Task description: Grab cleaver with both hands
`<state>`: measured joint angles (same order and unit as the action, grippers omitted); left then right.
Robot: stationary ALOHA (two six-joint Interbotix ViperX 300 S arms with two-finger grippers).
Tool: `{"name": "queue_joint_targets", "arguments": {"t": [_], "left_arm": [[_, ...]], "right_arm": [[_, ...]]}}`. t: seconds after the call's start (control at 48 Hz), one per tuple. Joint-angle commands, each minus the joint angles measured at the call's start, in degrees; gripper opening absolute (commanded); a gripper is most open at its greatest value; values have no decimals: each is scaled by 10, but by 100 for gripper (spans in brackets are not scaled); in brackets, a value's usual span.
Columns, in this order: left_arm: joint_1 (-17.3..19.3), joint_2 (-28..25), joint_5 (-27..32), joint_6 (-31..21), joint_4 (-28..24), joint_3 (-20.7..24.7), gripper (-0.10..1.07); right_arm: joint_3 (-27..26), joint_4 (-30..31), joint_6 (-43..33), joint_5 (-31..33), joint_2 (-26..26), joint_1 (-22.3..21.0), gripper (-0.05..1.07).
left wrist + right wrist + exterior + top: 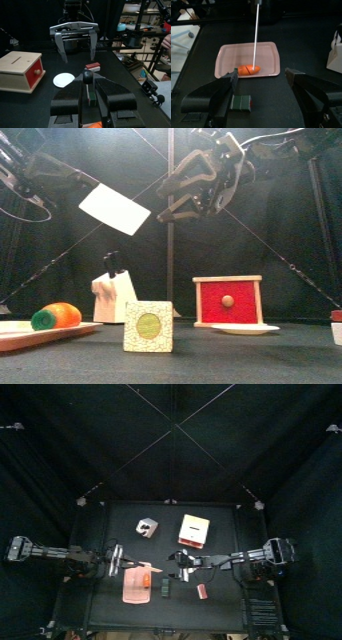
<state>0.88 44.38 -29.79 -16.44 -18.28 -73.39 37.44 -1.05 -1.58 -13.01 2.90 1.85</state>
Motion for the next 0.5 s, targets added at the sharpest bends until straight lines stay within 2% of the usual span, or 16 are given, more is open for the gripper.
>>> {"name": "queue_joint_targets", "arguments": {"t": [0.0, 0.25, 0.479], "left_arm": [[2, -2, -6, 1, 1, 12, 54], [2, -2, -6, 0, 2, 15, 54], [3, -2, -7, 0, 18, 15, 54]], "right_arm": [[-20, 2, -2, -18, -2, 3, 104], [-40, -28, -2, -25, -14, -1, 104], [-52, -98, -2, -34, -31, -1, 104]]}}
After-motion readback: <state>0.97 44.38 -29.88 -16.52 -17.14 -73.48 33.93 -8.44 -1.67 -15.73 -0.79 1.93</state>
